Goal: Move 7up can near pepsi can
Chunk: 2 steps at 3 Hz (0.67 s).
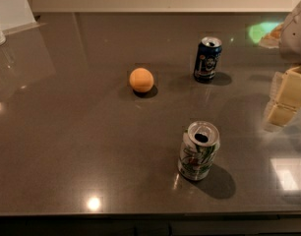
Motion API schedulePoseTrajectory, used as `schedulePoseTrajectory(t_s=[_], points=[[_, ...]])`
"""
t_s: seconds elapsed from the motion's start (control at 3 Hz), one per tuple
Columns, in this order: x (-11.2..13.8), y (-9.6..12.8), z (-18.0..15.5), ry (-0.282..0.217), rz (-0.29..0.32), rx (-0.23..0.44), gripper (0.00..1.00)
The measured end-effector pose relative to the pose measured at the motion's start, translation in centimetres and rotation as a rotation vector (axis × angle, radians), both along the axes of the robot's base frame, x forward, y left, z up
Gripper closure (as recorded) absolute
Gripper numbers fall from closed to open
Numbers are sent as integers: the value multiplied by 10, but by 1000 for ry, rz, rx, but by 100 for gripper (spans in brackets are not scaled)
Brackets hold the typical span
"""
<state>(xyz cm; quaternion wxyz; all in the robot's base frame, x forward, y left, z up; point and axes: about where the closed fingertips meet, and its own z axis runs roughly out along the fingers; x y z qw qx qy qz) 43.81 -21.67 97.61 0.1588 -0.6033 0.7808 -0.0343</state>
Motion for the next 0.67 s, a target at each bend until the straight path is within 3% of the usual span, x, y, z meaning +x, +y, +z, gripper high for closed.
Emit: schedulePoseTrajectory(t_s=[0.33, 0.67], points=[[0, 0, 1, -3, 1, 1, 0], [-6, 11, -7, 0, 43, 70, 0]])
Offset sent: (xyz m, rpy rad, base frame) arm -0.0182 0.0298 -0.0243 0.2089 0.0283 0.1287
